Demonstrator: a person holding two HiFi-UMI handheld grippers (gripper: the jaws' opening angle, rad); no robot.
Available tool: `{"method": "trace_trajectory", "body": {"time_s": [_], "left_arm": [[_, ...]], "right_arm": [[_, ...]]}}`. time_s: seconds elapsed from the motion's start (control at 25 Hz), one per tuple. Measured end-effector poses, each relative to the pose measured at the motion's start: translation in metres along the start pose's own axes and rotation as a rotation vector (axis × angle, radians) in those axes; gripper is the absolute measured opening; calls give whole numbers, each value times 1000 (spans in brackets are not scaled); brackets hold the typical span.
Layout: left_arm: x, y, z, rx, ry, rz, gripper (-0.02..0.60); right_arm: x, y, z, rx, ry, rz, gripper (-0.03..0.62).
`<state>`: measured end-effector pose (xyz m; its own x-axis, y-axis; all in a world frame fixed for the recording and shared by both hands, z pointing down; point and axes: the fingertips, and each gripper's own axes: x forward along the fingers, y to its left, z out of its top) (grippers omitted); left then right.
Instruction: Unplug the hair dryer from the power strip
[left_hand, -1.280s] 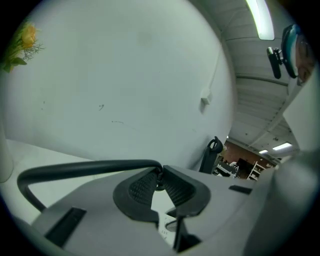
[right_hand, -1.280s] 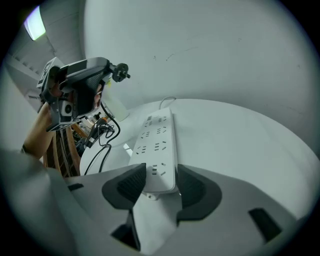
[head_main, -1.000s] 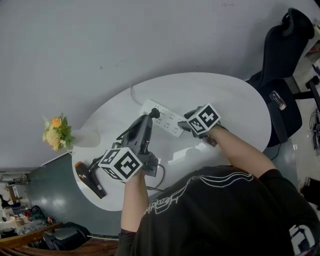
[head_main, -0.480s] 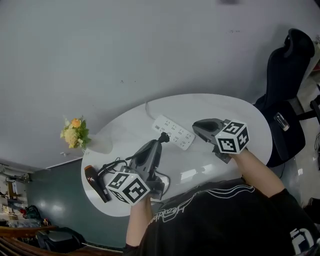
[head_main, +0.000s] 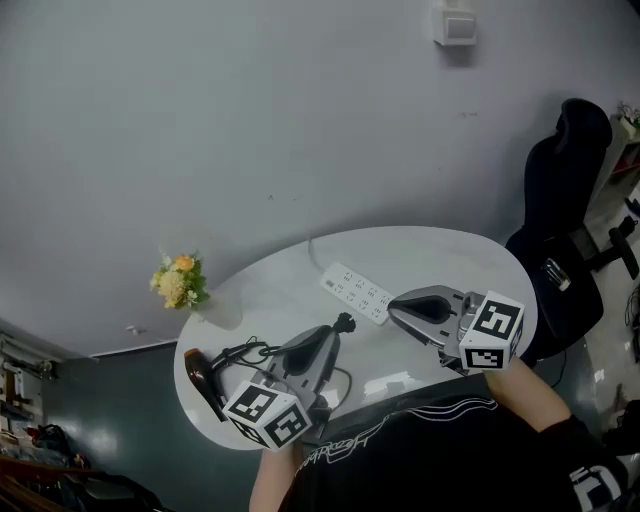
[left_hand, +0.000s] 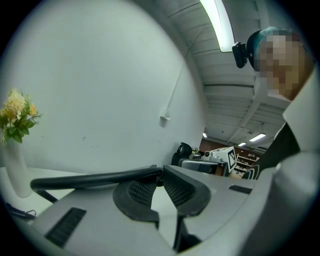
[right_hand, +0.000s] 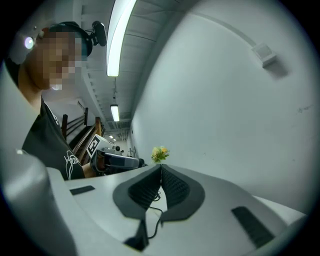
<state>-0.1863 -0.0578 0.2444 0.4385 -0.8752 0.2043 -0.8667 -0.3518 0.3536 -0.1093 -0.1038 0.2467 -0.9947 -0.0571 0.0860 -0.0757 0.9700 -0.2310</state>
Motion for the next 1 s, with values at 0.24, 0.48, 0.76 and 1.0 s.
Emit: {"method": "trace_trajectory", "body": {"time_s": [0.24,0.48,0.76,1.0], "left_arm": [[-45,-14,0,47,2,6,38],[-80,-25,-10,21,-41,7,38],[-88,-35,-17,14,-50,-4,38],[-89,-46,-15,38,-51,-18,38]], "right_arm": [[9,56,5,16,2,15,-3],[11,91,-4,39,-8,6,-3],[2,106,-13,60,-15,-16,-3],[-3,117,-13,37,-15,-23,-3]]}}
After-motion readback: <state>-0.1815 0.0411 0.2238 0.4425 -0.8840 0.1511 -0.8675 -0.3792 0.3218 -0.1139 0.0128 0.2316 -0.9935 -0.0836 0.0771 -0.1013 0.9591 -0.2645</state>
